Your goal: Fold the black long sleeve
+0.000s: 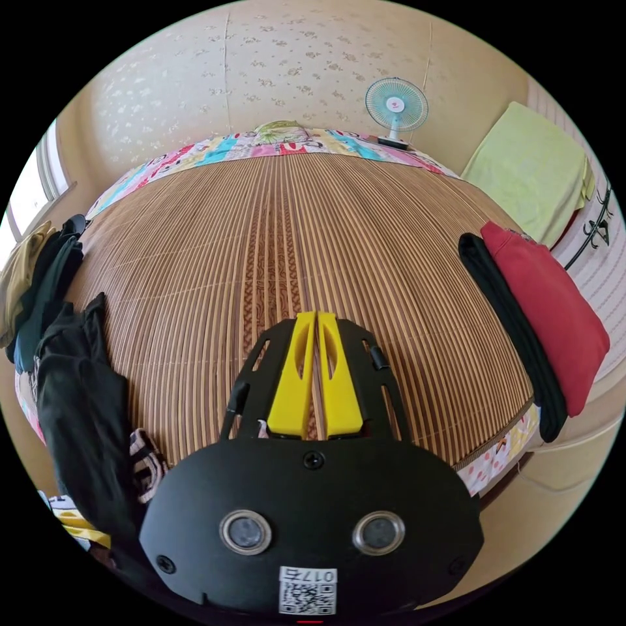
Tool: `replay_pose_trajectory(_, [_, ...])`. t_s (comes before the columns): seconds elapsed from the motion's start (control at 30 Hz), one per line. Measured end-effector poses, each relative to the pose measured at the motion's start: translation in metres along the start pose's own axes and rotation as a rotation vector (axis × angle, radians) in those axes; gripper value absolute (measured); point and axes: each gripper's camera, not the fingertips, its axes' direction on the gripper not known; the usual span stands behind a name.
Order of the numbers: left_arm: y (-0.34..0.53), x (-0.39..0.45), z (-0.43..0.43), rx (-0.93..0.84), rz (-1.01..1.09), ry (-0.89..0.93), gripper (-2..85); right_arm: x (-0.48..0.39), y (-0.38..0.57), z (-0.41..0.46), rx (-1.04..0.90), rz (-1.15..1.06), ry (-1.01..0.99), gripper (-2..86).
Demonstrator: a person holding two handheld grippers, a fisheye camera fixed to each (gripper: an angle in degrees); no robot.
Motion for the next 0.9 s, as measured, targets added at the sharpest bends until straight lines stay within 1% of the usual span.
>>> replay_pose_trajectory(0.07, [0.003,0.000,-0.016,0.070,-0.011,-0.015,1.4,-0.001,-0.003,0.002,-0.001,-0.006,0.007,0.5])
replay_pose_trajectory(0.13, [0.009,-0.002,-0.036,0.190,-0.044,-0.098,0.0,-0.003,-0.005,0.004,-0.003,-0.011,0.014,0.6])
replay_pose_trajectory(0.2, [0.025,-0.010,-0.057,0.353,-0.138,-0.281,-0.7,-0.002,-0.009,0.007,-0.005,-0.013,0.016,0.6])
replay_pose_trajectory(0.27, [0.035,-0.019,-0.063,0.411,-0.173,-0.359,-0.9,0.000,-0.014,0.010,-0.022,-0.010,0.007,0.6])
replay_pose_trajectory(0.33, [0.038,-0.035,-0.060,0.396,-0.202,-0.375,-1.0,0.004,-0.021,0.014,-0.049,-0.005,-0.010,0.6])
replay_pose_trajectory(0.4, [0.030,-0.060,-0.047,0.287,-0.258,-0.334,-1.0,0.009,-0.031,0.019,-0.081,-0.030,-0.035,0.5])
replay_pose_trajectory(0.5, [0.026,-0.070,-0.041,0.260,-0.235,-0.335,-1.0,0.010,-0.039,0.024,-0.095,-0.084,-0.037,0.5])
replay_pose_trajectory(0.63, [0.024,-0.067,-0.040,0.268,-0.222,-0.383,-0.9,-0.004,-0.042,0.030,-0.089,-0.168,0.073,0.6])
replay_pose_trajectory(0.73, [0.024,-0.065,-0.041,0.286,-0.208,-0.421,-0.9,-0.010,-0.053,0.034,-0.157,-0.136,0.136,0.8])
replay_pose_trajectory(0.77, [0.024,-0.064,-0.042,0.289,-0.199,-0.433,-0.9,-0.015,-0.054,0.031,-0.172,-0.148,0.112,0.8])
replay_pose_trajectory(0.83, [0.025,-0.064,-0.042,0.305,-0.171,-0.458,-1.0,-0.026,-0.050,0.018,-0.136,-0.217,-0.048,0.9])
replay_pose_trajectory(0.9, [0.028,-0.065,-0.042,0.336,-0.154,-0.484,-1.0,-0.040,-0.040,-0.005,-0.027,-0.287,-0.348,1.3])
